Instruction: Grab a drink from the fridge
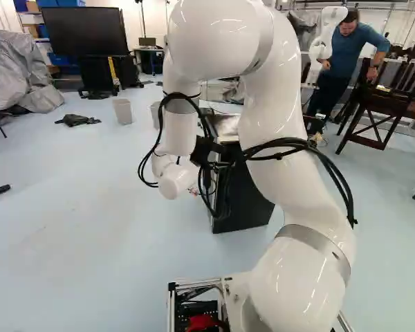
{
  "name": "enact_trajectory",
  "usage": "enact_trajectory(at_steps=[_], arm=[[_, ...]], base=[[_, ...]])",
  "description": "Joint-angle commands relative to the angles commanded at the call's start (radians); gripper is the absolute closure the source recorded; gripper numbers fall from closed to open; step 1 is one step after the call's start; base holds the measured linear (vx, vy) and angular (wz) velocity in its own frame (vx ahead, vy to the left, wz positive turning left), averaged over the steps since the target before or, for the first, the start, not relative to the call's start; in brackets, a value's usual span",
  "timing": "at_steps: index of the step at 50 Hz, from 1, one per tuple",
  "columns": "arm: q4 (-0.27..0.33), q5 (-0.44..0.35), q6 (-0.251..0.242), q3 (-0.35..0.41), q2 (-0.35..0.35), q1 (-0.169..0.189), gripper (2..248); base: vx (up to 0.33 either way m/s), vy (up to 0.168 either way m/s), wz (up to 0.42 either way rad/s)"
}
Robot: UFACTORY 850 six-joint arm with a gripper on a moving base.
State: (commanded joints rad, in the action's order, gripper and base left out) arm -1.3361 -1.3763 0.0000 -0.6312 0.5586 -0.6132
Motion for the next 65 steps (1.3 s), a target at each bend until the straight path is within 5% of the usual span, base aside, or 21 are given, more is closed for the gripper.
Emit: enact_trajectory(at_steps=[65], arm=[[0.000,0.000,0.000,-0.055,0.030,0.081,3]], base=[[0.000,0.000,0.000]])
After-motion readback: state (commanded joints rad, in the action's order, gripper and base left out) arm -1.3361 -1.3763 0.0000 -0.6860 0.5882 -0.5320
